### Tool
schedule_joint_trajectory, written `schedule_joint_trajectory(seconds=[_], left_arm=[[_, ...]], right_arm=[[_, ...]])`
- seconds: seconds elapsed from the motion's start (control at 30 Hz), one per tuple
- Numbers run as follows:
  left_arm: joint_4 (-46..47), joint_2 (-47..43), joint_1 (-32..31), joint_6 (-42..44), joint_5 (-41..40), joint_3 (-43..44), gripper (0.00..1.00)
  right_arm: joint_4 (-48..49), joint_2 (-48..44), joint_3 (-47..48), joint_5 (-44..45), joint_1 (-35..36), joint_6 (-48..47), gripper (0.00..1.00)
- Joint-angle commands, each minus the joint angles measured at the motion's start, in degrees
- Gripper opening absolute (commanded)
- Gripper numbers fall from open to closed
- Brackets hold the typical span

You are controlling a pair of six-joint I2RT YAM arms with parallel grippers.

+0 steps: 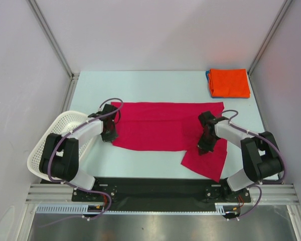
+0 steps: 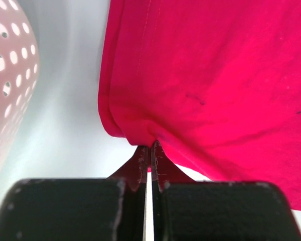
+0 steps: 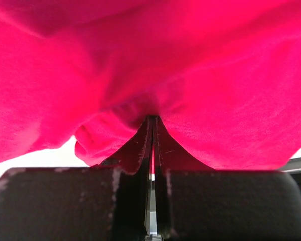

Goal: Fold and stack the t-shirts
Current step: Fold the tshirt

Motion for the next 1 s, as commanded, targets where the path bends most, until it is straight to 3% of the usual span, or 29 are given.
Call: schedule_joint_trajectory(seconds=[0.0, 0.17, 0.3, 0.37, 0.4, 0.5, 0.53, 0.7, 0.83, 0.97], left_arm=[[0.85, -0.92, 0.41, 1.85, 1.60, 1.97, 0.00], [0.68, 0.23, 0.32, 2.99, 1.69, 3.54, 0.00], [0.41, 1.46, 0.50, 3.87, 1.51, 5.48, 0.00], [0.85, 2.07, 0.50, 4.22, 1.86, 6.18, 0.00], [1.11, 2.25, 0.59, 4.22, 2.21, 6.36, 0.00], [1.29, 3.21, 0.59, 4.57, 2.65, 6.54, 0.00], [1.29, 3.56, 0.59, 4.66, 2.74, 6.80, 0.00], [1.20, 4.53, 0.50, 5.37, 3.53, 6.98, 0.00], [1.20, 4.80, 0.59, 5.45, 3.79, 6.71, 0.00], [0.50, 5.24, 0.59, 5.45, 4.32, 7.15, 0.00]], right_arm=[[8.57, 4.26, 3.95, 2.76, 1.47, 0.28, 0.00], [5.95, 13.13, 17.39, 3.11, 1.91, -1.56, 0.00], [-1.44, 12.02, 22.07, 4.52, 1.91, -2.70, 0.01], [-5.48, 7.20, 19.98, 5.49, 1.91, -2.88, 0.11], [-6.36, 4.99, 18.66, 5.49, 1.91, -3.14, 0.23], [-8.48, -2.74, 11.04, 3.12, 2.35, -3.23, 0.29], [-7.96, -4.59, 9.00, 1.02, 2.87, -3.15, 0.36], [-5.32, -13.38, -0.94, -4.44, 11.74, -4.03, 0.51], [-0.49, -15.16, -5.34, -1.81, 19.74, -2.88, 0.55], [1.98, -10.86, -5.53, -0.84, 20.81, -2.09, 0.47]])
